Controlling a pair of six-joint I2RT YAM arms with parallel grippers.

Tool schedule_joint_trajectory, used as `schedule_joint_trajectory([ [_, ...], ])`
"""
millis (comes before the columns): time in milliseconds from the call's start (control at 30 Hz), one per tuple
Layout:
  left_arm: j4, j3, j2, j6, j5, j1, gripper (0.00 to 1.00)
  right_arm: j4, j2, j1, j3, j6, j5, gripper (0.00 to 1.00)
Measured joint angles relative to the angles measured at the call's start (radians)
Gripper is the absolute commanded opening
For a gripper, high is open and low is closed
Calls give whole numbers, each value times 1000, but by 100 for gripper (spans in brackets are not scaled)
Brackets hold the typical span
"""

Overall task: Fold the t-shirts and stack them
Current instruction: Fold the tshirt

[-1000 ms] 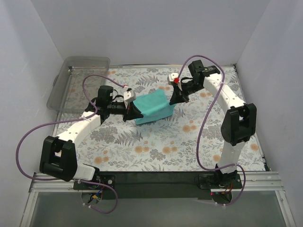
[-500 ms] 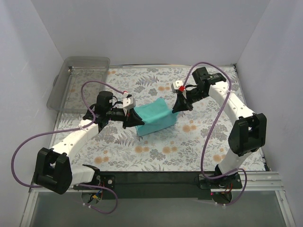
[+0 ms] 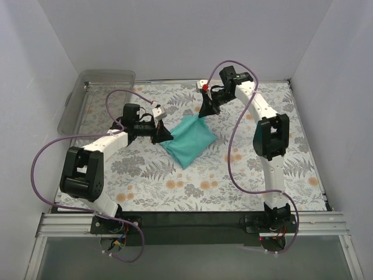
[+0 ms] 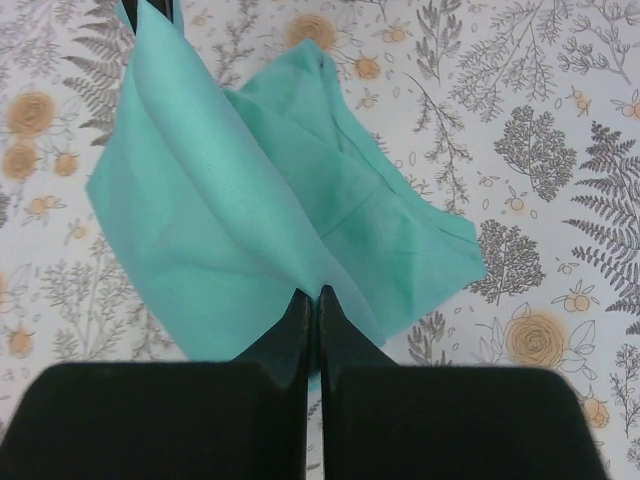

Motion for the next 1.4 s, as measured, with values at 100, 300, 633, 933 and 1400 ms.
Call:
schedule_joint_trajectory([
  [100, 19, 25, 61, 0, -16, 38, 0, 19, 98, 1, 89, 38, 2, 1],
  [300, 37, 52, 117, -4, -28, 75, 0, 132, 135, 3, 84, 132, 2, 1],
  [633, 73, 53, 182, -41, -50, 84, 0, 331, 142, 23, 71, 292, 3, 8],
  [933, 154, 51, 204, -216, -223, 89, 79, 734, 126, 58, -170, 694, 206, 92],
  [1400, 275, 10, -59, -557, -360, 98, 69, 1087, -218, 25, -494, 1002, 322, 79],
])
